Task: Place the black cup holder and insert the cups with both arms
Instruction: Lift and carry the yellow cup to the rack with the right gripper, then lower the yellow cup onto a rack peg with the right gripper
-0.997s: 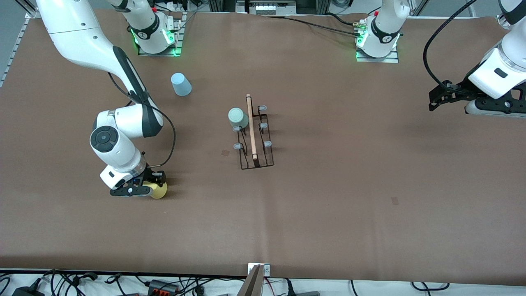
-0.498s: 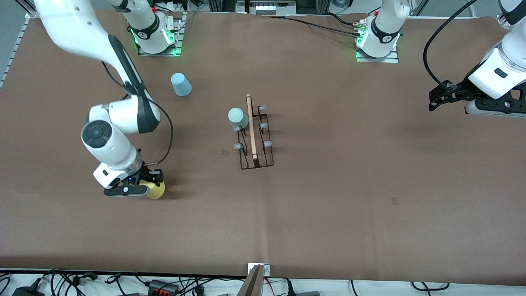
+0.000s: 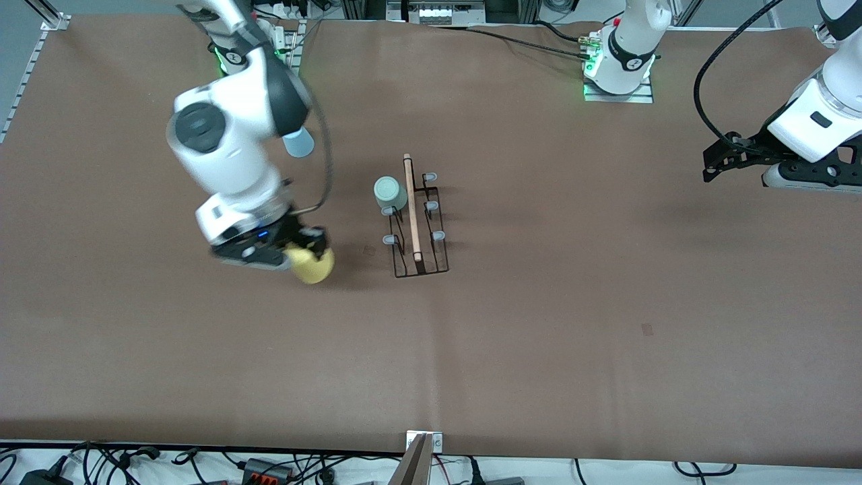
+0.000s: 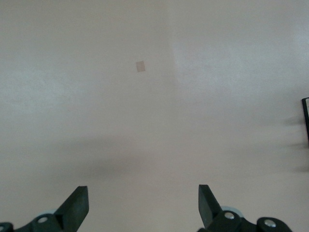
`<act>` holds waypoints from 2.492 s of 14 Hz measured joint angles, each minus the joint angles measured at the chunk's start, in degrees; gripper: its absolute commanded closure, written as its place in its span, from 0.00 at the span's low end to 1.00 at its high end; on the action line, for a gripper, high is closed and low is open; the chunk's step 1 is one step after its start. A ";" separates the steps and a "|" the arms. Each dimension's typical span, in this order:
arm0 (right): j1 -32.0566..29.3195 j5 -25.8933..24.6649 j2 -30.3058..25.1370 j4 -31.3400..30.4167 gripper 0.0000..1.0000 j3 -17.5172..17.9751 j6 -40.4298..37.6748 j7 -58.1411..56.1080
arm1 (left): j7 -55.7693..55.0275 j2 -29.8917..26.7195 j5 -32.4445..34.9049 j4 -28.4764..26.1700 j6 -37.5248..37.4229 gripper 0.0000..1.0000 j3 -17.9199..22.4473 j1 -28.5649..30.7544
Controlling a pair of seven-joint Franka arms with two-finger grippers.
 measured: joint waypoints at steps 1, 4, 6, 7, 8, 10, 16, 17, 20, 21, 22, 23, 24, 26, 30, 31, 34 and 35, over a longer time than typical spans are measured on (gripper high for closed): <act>2.59 -0.01 0.50 0.30 0.88 0.03 0.02 3.90 | 0.00 0.00 0.00 0.00 0.00 0.00 0.00 0.01; 7.25 -0.33 3.82 3.54 0.88 0.04 0.18 9.62 | 0.00 0.00 0.00 0.01 0.00 0.00 0.00 0.00; 7.61 -0.36 6.29 6.02 0.88 -0.17 0.20 9.89 | 0.00 0.00 0.00 0.02 0.00 0.00 0.01 0.01; 7.54 -0.60 7.19 6.64 0.88 -0.42 0.23 9.89 | 0.00 0.00 0.00 0.02 0.00 0.00 0.00 0.00; 7.50 -1.23 7.87 6.98 0.87 -0.62 0.28 9.89 | 0.00 0.00 0.00 0.02 0.00 0.00 0.01 0.01; 7.49 -1.80 8.92 7.11 0.87 -0.75 0.38 9.89 | 0.00 0.00 0.00 0.02 0.00 0.00 0.01 0.00; 7.51 -1.91 9.79 7.62 0.59 -0.81 0.60 9.89 | 0.00 0.00 0.00 0.02 0.00 0.00 0.01 0.00; 7.59 -1.91 9.94 7.63 0.57 -0.81 0.71 9.89 | 0.00 0.00 0.00 0.02 0.00 0.00 0.00 0.00; 8.63 -1.91 10.65 7.71 0.52 -0.76 0.89 9.90 | 0.00 0.00 0.00 0.02 0.00 0.00 0.00 0.00; 9.13 -1.91 10.91 7.74 0.51 -0.75 0.89 10.20 | 0.00 0.00 0.00 0.02 0.00 0.00 0.00 0.00; 9.54 -1.91 11.18 7.74 0.51 -0.75 0.89 10.80 | 0.00 0.00 0.00 0.02 0.00 0.00 0.00 0.00; 9.75 -1.91 11.42 7.74 0.52 -0.75 0.90 11.14 | 0.00 0.00 0.00 0.02 0.00 0.00 0.00 0.00; 9.83 -1.91 11.62 7.74 0.52 -0.75 0.92 11.24 | 0.00 0.00 0.00 0.02 0.00 0.00 0.00 0.00; 9.81 -1.91 11.73 7.80 0.56 -0.85 1.04 11.24 | 0.00 0.00 0.00 0.03 0.00 0.00 0.00 0.00; 9.20 -1.89 11.39 8.28 0.76 -0.99 1.03 11.24 | 0.00 0.00 0.00 0.03 0.00 0.00 0.00 0.00; 8.83 -1.89 10.98 8.58 0.77 -1.07 1.01 11.24 | 0.00 0.00 0.00 0.03 0.00 0.00 0.00 0.00; 8.07 -0.26 8.71 8.91 0.80 -1.11 0.64 11.24 | 0.00 0.00 0.00 0.03 0.00 0.00 0.00 0.00; 8.04 0.12 7.81 8.92 0.80 -1.11 0.40 11.24 | 0.00 0.00 0.00 0.03 0.00 0.00 0.01 0.00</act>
